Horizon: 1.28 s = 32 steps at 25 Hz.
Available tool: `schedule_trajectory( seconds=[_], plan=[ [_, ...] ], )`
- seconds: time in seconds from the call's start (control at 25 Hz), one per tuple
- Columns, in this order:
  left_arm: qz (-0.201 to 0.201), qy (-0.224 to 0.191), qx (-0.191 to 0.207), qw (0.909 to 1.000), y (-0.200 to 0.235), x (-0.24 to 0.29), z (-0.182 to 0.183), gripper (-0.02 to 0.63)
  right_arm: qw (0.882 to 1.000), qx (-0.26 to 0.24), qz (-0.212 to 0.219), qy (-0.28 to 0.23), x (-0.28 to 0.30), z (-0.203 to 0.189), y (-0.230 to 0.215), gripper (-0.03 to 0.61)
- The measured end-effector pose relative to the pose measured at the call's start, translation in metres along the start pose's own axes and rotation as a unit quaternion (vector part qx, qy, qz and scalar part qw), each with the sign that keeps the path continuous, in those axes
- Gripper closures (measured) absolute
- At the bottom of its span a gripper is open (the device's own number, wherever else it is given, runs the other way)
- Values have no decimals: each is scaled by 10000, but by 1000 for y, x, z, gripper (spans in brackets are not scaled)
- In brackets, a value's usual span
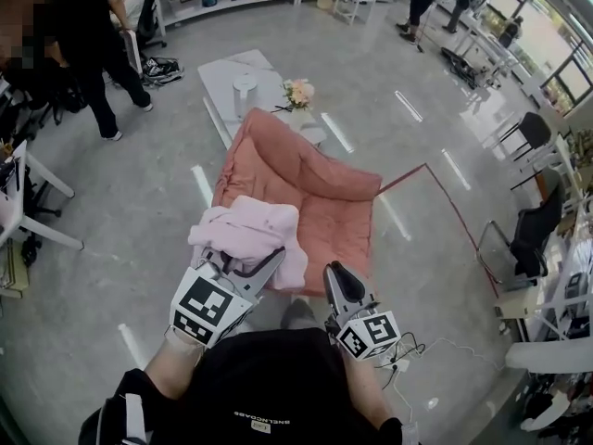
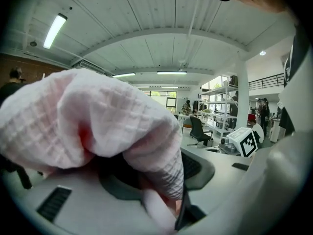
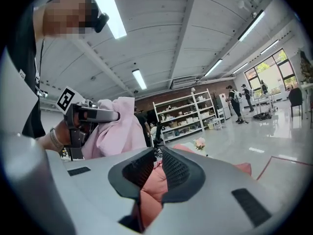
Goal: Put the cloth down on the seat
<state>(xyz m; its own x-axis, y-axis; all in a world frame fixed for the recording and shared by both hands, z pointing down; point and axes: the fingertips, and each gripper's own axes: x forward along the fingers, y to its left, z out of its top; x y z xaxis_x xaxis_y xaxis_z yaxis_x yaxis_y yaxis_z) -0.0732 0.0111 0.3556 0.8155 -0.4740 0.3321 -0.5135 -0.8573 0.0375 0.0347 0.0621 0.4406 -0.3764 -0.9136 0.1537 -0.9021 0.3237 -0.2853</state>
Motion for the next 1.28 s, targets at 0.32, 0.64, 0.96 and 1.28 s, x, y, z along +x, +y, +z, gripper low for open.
schedule_trajectory(
  seconds=[0.32,0.64,0.96,1.28],
  plan=[
    [-231,-123,-48,9996,3,65,43,422,9997,89,-166,-180,0,35,-46,511],
    [-376,-313,90,9988,1,107,97,422,9977,-60,-325,-595,3,92,-81,511],
    [-618,-758,430,9943,7,148,166,423,9952,-106,-410,-877,21,124,-104,511],
    [-658,-1250,628,9880,17,186,244,423,9947,-58,-530,-879,27,144,-127,511]
  ],
)
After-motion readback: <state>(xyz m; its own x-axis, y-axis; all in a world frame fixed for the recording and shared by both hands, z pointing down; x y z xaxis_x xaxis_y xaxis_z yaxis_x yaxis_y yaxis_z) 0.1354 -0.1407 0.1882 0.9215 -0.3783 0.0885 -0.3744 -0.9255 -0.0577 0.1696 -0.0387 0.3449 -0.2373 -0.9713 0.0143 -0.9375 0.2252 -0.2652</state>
